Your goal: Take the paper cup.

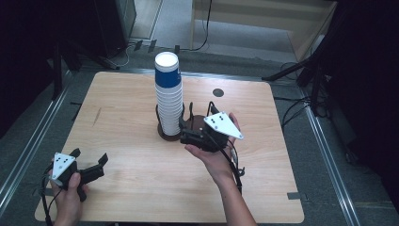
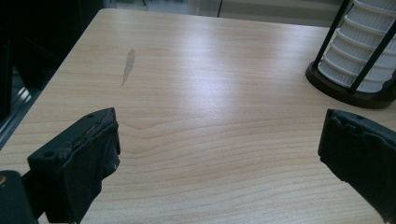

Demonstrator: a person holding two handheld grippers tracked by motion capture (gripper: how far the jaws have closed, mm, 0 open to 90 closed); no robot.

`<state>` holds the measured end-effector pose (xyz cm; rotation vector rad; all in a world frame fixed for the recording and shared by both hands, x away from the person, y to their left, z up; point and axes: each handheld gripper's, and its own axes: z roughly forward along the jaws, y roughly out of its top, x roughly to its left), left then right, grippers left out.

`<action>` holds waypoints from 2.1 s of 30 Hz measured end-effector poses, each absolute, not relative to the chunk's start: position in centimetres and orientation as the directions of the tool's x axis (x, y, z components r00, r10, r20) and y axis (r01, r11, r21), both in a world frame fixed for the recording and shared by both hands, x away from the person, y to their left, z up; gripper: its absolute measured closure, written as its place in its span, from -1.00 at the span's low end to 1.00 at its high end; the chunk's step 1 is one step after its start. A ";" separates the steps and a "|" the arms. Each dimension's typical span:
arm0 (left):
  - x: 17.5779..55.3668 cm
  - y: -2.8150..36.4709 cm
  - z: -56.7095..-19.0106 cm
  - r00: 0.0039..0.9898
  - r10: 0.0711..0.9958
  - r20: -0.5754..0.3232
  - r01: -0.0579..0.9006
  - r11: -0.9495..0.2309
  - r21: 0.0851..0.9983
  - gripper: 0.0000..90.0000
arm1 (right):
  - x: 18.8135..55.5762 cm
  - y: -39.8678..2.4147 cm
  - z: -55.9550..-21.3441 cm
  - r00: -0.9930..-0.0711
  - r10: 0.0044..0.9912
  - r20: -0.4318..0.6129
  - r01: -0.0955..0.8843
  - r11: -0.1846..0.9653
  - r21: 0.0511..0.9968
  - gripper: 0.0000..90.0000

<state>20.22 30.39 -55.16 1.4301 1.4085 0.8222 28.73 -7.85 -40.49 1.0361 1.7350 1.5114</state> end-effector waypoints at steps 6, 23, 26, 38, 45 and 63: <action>20.3 30.4 -55.2 0.116 0.983 -0.143 0.358 0.093 0.929 -1.00 | 29.6 -6.2 -40.2 -0.519 0.854 0.040 0.168 0.056 0.984 -1.00; 20.3 30.3 -55.2 0.115 0.984 -0.137 0.363 0.087 0.928 -1.00 | 32.2 -2.2 -38.5 -0.509 0.860 0.031 0.124 0.037 0.992 -0.88; 20.3 30.3 -55.2 0.116 0.984 -0.135 0.364 0.084 0.928 -1.00 | 32.8 -1.8 -38.4 -0.501 0.865 0.036 0.126 0.032 0.991 -0.88; 20.4 30.5 -55.2 0.116 0.982 -0.148 0.375 0.094 0.922 -1.00 | 35.1 -0.1 -38.3 -0.474 0.880 0.046 0.143 0.025 0.989 -0.85; 20.4 30.5 -55.2 0.117 0.981 -0.152 0.378 0.097 0.921 -1.00 | 35.6 1.2 -37.9 -0.457 0.889 0.012 0.114 0.045 0.993 -0.85; 20.6 30.5 -55.1 0.119 0.981 -0.155 0.384 0.099 0.918 -1.00 | 36.0 2.1 -37.6 -0.407 0.913 -0.006 0.081 0.043 0.996 -0.61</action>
